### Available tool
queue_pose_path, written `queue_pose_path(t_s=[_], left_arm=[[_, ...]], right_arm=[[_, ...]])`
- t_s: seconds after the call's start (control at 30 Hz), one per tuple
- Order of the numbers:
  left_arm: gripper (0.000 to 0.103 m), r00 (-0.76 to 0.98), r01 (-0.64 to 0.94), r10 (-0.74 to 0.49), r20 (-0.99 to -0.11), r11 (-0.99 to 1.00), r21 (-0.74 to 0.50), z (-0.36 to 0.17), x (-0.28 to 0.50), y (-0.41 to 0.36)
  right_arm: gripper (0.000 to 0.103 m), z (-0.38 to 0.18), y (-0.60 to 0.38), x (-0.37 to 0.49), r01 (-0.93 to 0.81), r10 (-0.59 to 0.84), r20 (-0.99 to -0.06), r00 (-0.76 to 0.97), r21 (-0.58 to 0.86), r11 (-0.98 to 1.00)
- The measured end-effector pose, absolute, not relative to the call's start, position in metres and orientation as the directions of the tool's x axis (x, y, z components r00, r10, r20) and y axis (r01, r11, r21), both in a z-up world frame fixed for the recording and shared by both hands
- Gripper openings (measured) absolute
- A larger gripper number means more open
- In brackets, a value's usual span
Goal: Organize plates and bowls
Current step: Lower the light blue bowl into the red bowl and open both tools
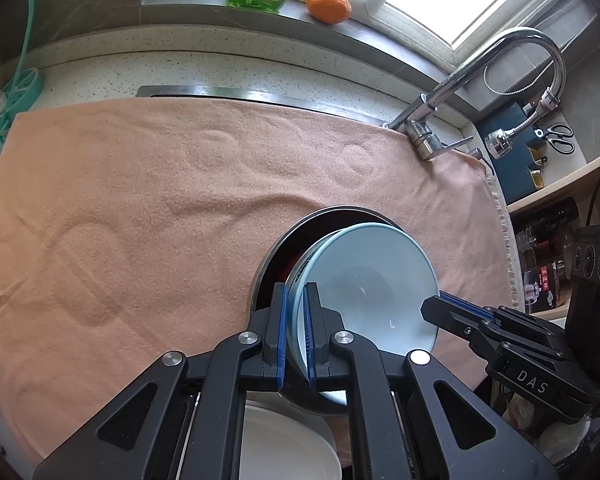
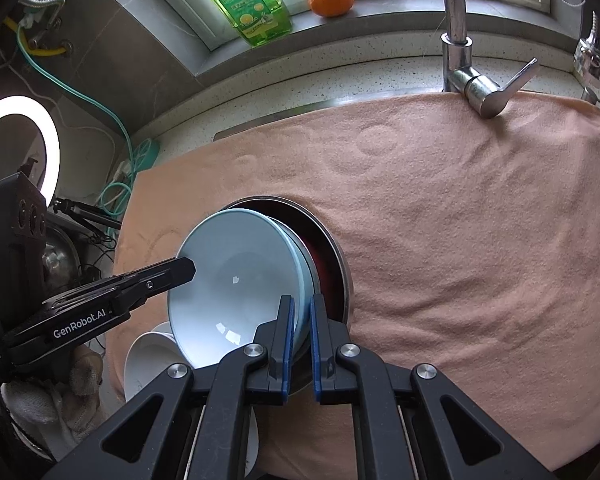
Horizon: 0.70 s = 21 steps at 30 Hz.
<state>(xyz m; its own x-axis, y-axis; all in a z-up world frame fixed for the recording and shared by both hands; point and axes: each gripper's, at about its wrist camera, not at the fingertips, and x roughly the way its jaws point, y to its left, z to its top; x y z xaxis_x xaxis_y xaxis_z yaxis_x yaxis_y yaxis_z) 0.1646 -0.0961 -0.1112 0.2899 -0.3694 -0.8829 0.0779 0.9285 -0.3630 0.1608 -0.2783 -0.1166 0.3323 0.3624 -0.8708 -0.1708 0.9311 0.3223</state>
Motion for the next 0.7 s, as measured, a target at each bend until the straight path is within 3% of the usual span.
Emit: queue_pose_path(t_s=[0.57,0.7], left_arm=[[0.01,0.329,0.067,-0.376,-0.866,0.924,-0.376,-0.098,0.156,-0.077],[0.01,0.36,0.049,-0.394,-0.846,0.913,-0.404,-0.092,0.151,-0.063]], right_arm=[[0.008,-0.102,-0.294,0.152,-0.171,0.406,-0.83,0.383,0.368,0.914],[0.016,-0.098,-0.303,0.146,-0.161,0.438,-0.805,0.4,0.409,0.898]])
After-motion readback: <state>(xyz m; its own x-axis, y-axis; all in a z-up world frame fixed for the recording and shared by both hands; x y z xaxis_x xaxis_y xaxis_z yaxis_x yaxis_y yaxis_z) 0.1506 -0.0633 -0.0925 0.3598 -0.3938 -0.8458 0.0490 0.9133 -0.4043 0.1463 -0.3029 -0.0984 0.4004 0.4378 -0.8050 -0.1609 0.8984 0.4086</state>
